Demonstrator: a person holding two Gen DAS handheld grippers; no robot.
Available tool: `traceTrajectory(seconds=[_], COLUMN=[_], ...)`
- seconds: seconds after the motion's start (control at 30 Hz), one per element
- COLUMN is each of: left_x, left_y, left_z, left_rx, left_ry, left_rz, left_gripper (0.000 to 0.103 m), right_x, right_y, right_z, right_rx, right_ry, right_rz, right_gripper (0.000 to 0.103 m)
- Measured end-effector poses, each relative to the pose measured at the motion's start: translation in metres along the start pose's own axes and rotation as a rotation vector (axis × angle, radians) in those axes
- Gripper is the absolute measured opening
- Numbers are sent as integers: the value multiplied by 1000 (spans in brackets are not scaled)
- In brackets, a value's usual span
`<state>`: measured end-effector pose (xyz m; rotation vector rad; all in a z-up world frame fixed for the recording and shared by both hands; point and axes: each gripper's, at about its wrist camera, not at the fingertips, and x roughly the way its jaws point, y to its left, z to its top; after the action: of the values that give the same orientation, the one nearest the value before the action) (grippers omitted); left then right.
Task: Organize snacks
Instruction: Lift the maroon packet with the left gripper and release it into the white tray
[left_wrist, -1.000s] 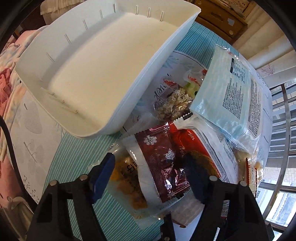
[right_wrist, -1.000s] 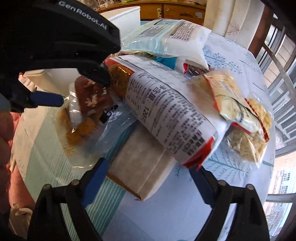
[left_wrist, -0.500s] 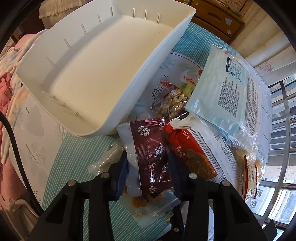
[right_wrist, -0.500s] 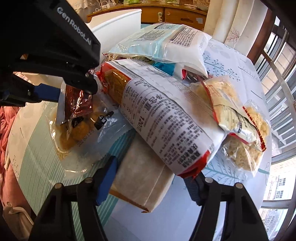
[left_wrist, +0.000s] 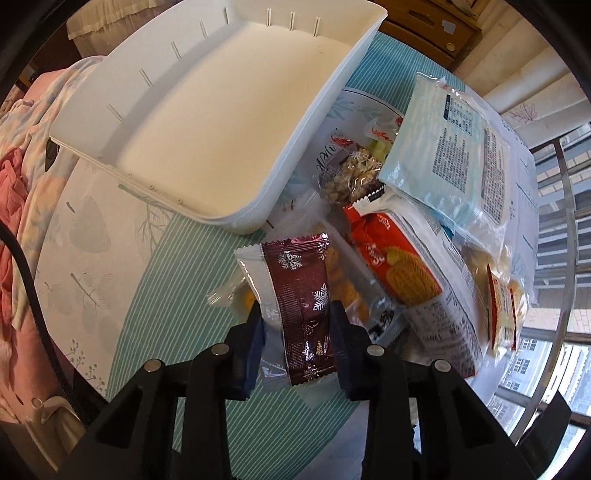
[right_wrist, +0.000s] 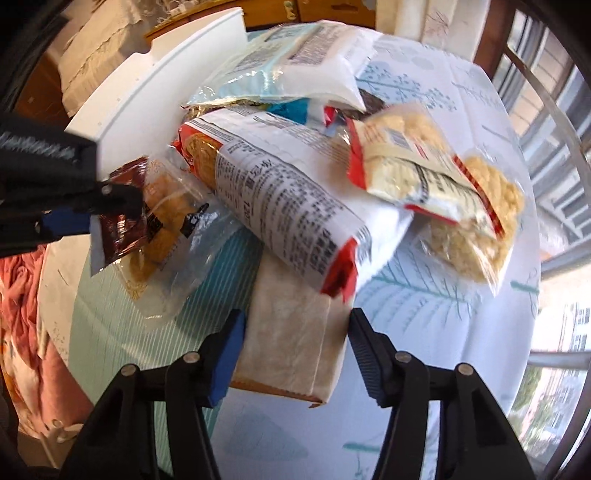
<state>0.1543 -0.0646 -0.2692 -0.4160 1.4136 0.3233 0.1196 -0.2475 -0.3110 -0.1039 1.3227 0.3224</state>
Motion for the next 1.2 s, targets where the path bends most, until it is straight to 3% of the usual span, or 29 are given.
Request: traceTrajectory(seconds=[0.23,0.4,0.63,0.83,0.87,0.9,0.93,1.2], left_x=[-31,-61,-101,-133,-137,-141,-144,-166], left_y=[12,25,47,76,79,84,88,117], left_z=[-8,-12,-10,11,15,20,25,66], left_rx=[65,138,262,297,301,307,312,374], left_ry=[12,-2,-48,-130,-137,-149,-158,-269], left_rz=[-33,-67,-121,-169,-173,-178,-183,-212], left_gripper=[32,32,32,32,32,32,32,32], right_x=[-8,-14,-45,-76,-81,-87,-81,-87], right_y=[-9,-16,8,39,47,55,69,106], right_z=[-7,-12,-20,-19,-16,-14,-5,10], right_rx=[138,309,453,555,569,574,578,641], right_ry=[85,149,109,65,56,40,31,-64], right_rz=[-13,19,12,50,56,44,51,57], right_gripper=[57,57,56,54,52,15,4,0])
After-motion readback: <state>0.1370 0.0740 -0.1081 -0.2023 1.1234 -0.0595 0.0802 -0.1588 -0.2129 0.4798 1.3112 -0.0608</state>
